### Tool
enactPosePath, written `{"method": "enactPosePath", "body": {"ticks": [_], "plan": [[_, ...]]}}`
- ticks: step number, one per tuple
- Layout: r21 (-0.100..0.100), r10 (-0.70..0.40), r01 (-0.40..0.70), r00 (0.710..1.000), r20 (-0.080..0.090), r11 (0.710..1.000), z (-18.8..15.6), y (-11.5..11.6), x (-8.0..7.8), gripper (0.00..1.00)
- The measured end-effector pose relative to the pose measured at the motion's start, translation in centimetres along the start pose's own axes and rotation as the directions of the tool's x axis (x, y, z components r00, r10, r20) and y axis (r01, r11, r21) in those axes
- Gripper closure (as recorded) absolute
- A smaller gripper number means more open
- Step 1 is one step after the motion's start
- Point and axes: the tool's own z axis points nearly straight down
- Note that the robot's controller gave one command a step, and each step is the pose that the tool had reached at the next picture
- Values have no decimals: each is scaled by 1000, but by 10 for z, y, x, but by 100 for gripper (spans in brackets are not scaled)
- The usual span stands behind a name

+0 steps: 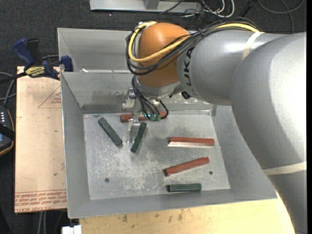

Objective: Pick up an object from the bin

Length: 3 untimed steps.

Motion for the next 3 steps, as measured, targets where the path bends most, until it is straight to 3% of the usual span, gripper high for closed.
{"method": "enactPosePath", "body": {"ticks": [1, 2, 3], "plan": [[-1, 2, -2, 1000, 7, 1000, -5, -1, -2, 0], [-4, -61, 61, 998, 32, 998, 53, -68, -23, 100], [-4, -60, 61, 998, 32, 998, 53, -68, -23, 100]]}}
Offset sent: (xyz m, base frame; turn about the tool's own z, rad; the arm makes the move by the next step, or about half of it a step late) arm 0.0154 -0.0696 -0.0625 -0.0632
